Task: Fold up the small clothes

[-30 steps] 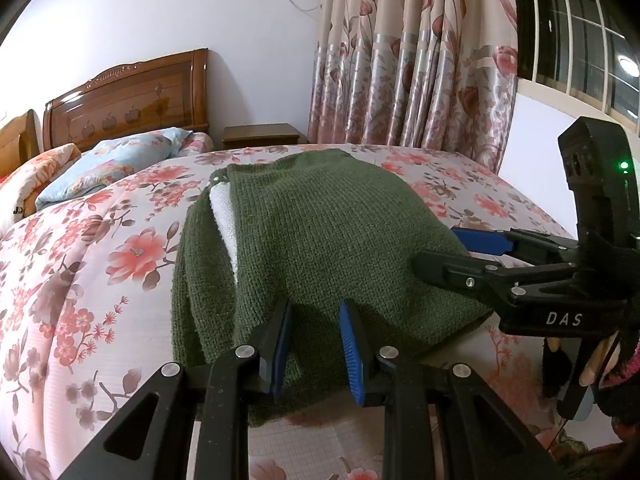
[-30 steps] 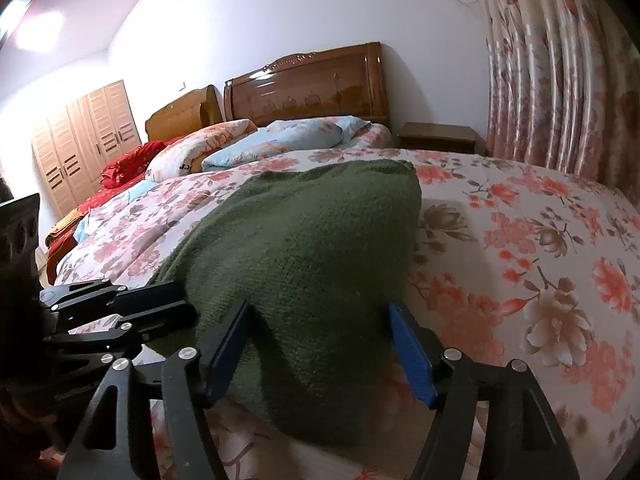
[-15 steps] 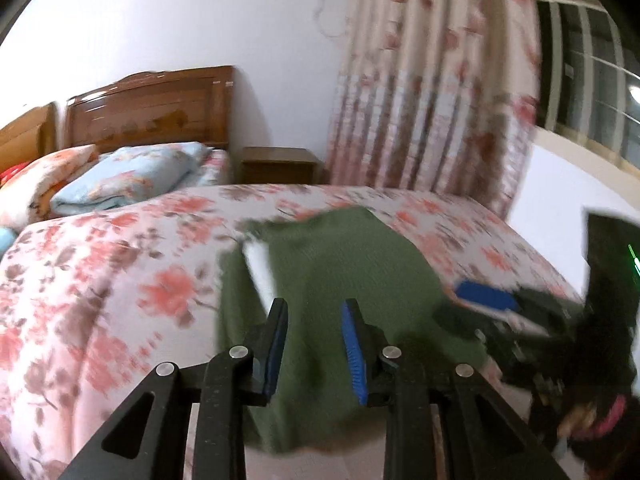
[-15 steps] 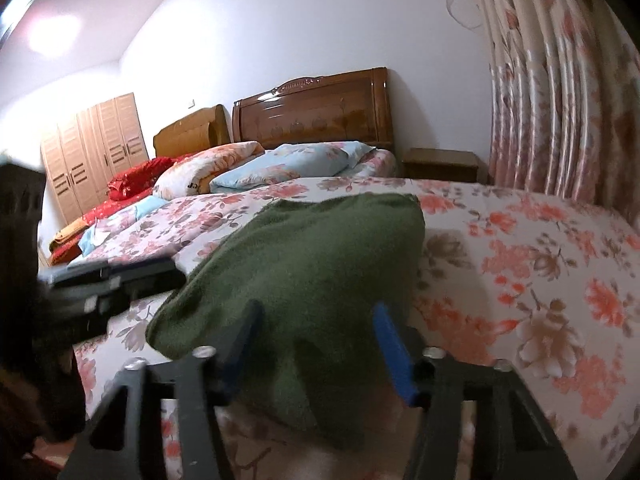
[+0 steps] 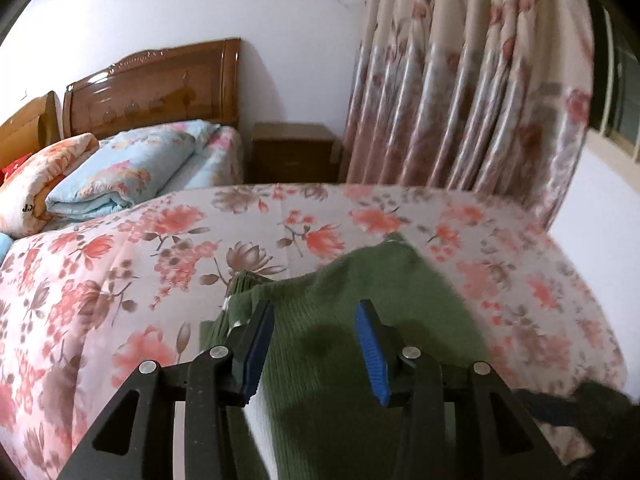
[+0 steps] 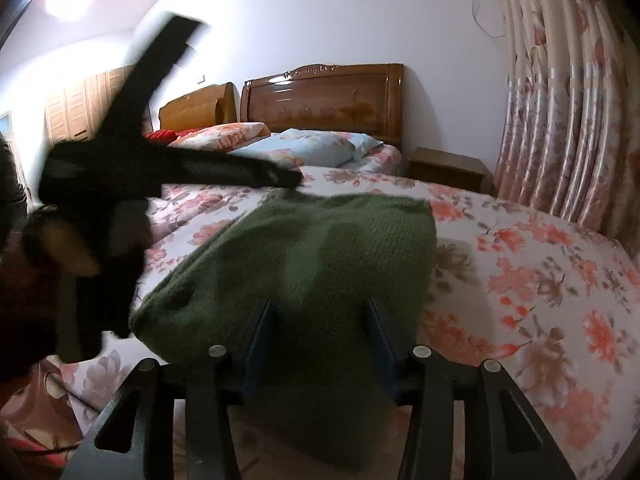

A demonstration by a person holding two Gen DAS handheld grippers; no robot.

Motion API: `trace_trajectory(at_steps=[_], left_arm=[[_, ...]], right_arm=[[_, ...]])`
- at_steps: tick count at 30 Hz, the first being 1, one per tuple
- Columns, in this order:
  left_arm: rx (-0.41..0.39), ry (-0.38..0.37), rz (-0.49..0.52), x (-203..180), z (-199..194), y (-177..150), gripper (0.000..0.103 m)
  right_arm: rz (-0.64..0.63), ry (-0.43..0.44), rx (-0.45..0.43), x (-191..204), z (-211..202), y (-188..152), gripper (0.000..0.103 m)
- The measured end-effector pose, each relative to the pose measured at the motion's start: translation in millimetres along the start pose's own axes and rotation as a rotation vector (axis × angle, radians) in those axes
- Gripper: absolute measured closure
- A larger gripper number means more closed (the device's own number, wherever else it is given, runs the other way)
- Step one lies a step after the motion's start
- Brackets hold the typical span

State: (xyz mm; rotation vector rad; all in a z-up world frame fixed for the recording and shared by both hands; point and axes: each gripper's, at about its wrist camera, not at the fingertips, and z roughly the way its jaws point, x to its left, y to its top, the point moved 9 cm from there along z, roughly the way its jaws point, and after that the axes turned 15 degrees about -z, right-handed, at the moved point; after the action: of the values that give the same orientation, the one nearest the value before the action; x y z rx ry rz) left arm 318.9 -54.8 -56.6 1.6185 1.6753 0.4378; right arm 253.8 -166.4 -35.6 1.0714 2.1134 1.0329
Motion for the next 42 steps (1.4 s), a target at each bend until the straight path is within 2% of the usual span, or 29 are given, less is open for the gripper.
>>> trace_trajectory(at_steps=[3,4,7,9,12,15,18,20,21,24,26,27,28,30,34,38,41,42], left_arm=[[0.056,0.061,-0.005,15,34,-7,0.057],[0.064,0.043,-0.023,17,39,-8,0.057],[0.052,0.013,-0.046,20,34,-6,0.057],[0.031,-0.008,-0.049,22,22,-6,0.057],[-0.098,-0.002,-0.097,38,-25,-2,0.057],[-0.226,-0.001,-0.094,52,-81,-7,0.055],[-0.322,0.070,-0.071,70,-131,-8,0.045],[-0.406,0.122,-0.072,84,-172,-7,0.042],[-0.447,0.136,-0.074,89,-191,-5,0.038],[-0.579,0.156,-0.086,101,-251,-8,0.015],[-0.654,0.177,-0.106,108,-284,-17,0.012],[-0.668,0.187,-0.112,110,-293,-21,0.008],[-0.663,0.186,-0.116,110,-299,-27,0.004],[-0.616,0.154,-0.117,109,-298,-39,0.003],[-0.502,0.171,-0.096,93,-269,-72,0.003],[-0.345,0.161,-0.063,65,-218,-111,0.005],[-0.251,0.207,0.024,48,-188,-132,0.013],[-0.237,0.234,0.041,46,-183,-133,0.014]], right_arm=[[0.009,-0.004,-0.049,-5,-8,9,0.000],[0.010,0.004,-0.048,-6,-7,9,0.000],[-0.015,0.049,0.028,-1,17,-4,0.000],[-0.007,0.045,0.016,-2,18,-4,0.000],[-0.007,0.041,0.013,-2,7,-1,0.000],[-0.017,0.026,0.004,-2,-11,-4,0.000],[0.039,0.016,-0.012,-11,-29,-7,0.000],[0.070,-0.017,-0.023,-20,-44,-6,0.000],[0.084,-0.038,-0.033,-25,-52,-3,0.000],[0.140,-0.118,-0.102,-42,-90,14,0.000],[0.162,-0.193,-0.181,-49,-126,31,0.000],[0.161,-0.219,-0.221,-49,-141,37,0.000],[0.155,-0.235,-0.258,-48,-154,44,0.000],[0.138,-0.228,-0.309,-42,-178,54,0.000],[0.146,-0.163,-0.297,-19,-186,46,0.000],[0.179,-0.116,-0.098,12,-147,-3,0.000],[0.232,-0.039,0.077,34,-111,-51,0.000],[0.241,-0.030,0.103,37,-106,-58,0.000]])
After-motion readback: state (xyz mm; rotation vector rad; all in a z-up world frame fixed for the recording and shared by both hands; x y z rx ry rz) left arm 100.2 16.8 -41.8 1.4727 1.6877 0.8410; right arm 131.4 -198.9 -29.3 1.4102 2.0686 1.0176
